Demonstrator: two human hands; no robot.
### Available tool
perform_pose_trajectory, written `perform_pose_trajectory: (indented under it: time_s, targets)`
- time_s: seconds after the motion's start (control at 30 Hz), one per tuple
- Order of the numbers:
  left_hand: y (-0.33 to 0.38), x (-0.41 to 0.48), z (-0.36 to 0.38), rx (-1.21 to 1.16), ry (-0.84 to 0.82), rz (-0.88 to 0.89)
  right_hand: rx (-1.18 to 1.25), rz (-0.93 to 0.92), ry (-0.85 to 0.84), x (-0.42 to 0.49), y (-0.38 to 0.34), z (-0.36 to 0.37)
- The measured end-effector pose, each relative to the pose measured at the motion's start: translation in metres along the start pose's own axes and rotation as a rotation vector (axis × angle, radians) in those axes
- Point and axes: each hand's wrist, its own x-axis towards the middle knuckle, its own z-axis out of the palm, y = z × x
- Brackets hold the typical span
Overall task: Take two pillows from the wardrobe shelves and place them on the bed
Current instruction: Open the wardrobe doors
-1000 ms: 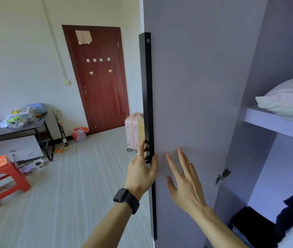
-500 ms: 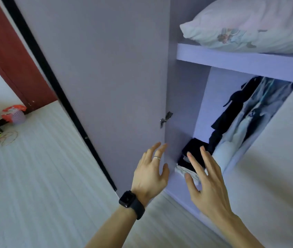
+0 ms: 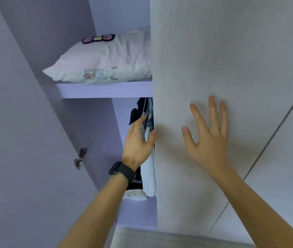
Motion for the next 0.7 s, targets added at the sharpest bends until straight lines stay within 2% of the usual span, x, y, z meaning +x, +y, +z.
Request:
perform_pose_trajectory:
  time_s: [0.13, 0.27, 0.7]
  targets:
    - [0.023, 0.038, 0.004, -0.206, 0.019, 0.076, -0.088, 0.13, -0.007, 0.03, 0.002, -0.002]
    - [0.034, 0.059, 0.007, -0.291, -0.008, 0.101, -0.091, 0.252, -0.107, 0.034, 0.006, 0.009]
    - [0.027, 0.057, 0.011, -0.397, -0.062, 0.142, -0.158, 0.28, -0.113, 0.027, 0.009, 0.018]
